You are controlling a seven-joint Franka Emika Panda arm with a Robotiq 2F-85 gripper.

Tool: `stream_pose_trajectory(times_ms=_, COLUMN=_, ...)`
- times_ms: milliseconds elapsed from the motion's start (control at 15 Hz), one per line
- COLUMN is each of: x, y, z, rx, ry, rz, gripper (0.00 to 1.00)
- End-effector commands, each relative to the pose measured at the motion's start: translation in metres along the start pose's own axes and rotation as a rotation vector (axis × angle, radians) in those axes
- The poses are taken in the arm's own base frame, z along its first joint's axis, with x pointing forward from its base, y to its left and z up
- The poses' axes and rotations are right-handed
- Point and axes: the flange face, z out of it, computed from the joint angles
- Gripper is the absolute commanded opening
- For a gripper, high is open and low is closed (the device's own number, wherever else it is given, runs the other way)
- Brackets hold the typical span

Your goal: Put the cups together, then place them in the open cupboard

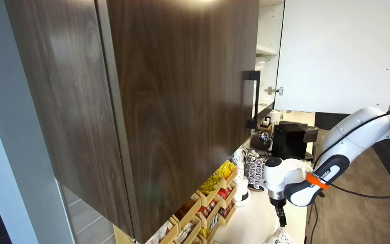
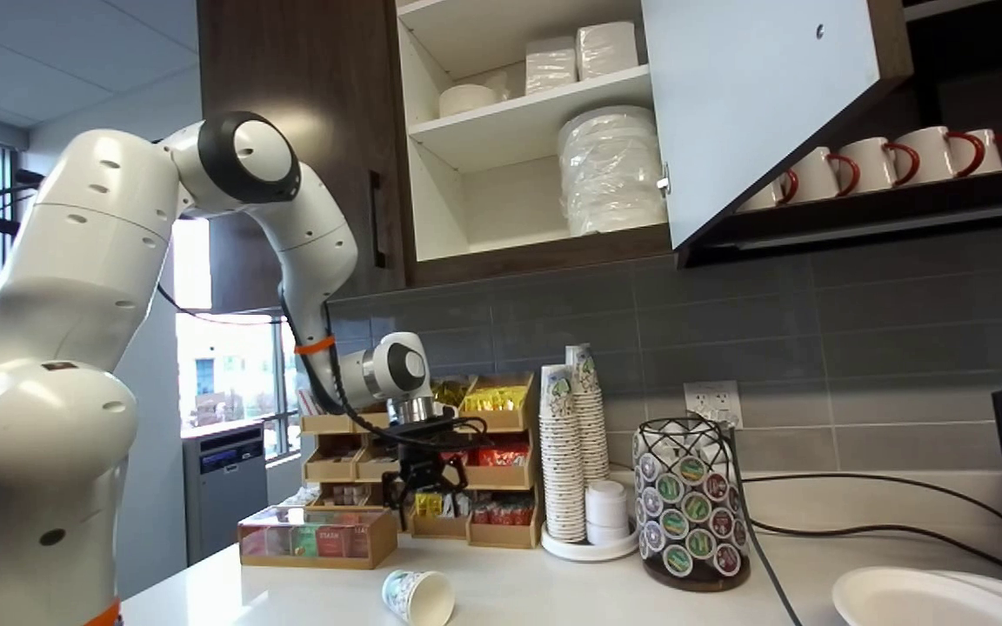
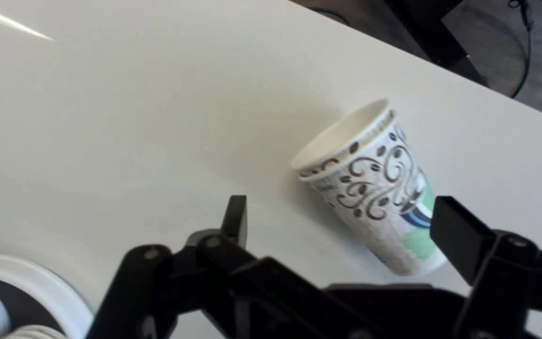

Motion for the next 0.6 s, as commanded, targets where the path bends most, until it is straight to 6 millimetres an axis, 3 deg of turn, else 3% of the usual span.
stream_pose_trajectory(times_ms=0, x=0.005, y=-0.01, z=-0.001, rx=0.017, ry=0.005, rz=-0.035, gripper=1.0)
stream_pose_trajectory(times_ms=133, x=0.008, y=-0.016, z=-0.001, rx=0.026, ry=0.008, rz=-0.061, gripper=1.0)
stream_pose_trajectory(times_ms=333, x=0.004, y=-0.009, z=-0.005, rx=0.005, ry=0.035, rz=-0.09, gripper=1.0)
stream_pose_trajectory(times_ms=533, x=0.013, y=-0.025, z=0.015, rx=0.013, ry=0.106, rz=-0.261, gripper=1.0)
